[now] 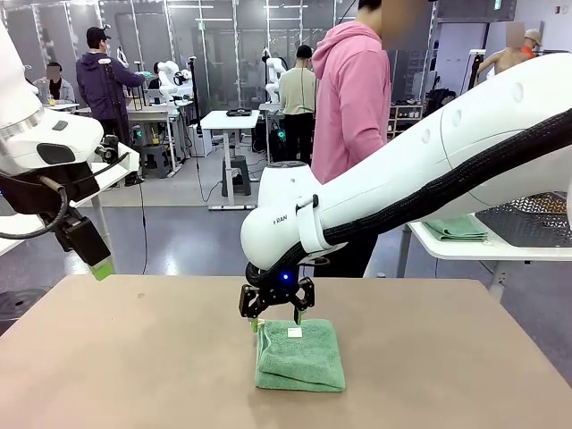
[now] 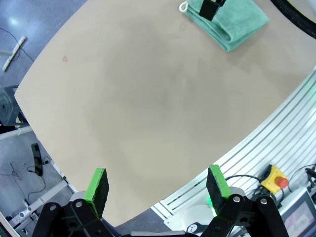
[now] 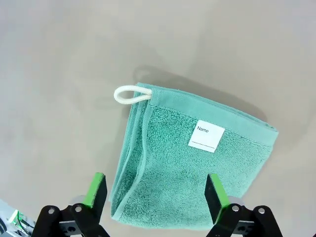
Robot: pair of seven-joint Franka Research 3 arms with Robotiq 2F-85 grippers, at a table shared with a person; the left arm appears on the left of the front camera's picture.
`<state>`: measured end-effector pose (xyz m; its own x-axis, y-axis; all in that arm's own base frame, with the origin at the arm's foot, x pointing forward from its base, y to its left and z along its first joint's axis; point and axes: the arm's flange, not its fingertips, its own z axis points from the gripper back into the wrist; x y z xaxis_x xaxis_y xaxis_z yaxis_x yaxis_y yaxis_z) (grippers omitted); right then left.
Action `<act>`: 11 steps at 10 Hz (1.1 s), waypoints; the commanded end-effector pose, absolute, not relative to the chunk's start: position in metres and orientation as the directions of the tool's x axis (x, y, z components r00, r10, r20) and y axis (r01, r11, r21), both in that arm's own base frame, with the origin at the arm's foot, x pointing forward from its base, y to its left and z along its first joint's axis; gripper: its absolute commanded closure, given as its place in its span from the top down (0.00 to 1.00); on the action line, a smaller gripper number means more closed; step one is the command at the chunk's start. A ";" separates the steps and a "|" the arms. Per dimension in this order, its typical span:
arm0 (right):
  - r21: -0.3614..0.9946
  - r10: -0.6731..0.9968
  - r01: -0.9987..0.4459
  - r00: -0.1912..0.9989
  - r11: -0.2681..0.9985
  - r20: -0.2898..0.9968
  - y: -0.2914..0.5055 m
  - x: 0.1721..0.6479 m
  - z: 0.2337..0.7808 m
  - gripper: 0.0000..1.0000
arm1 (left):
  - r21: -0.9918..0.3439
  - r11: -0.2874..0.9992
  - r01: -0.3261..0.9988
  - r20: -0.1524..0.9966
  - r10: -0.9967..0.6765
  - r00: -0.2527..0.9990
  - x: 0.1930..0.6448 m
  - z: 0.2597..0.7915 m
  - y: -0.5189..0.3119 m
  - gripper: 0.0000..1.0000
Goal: Fold the towels and place them in the basket.
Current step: Place the folded Towel with hook on the right side of the table.
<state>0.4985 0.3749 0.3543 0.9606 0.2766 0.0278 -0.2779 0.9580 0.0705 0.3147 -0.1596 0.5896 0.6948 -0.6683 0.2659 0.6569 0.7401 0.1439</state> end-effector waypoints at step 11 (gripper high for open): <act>0.429 0.102 -0.157 0.984 0.890 0.149 0.196 0.428 0.372 1.00 | 0.153 0.751 0.643 0.267 -0.658 0.704 0.316 0.593 -0.162 1.00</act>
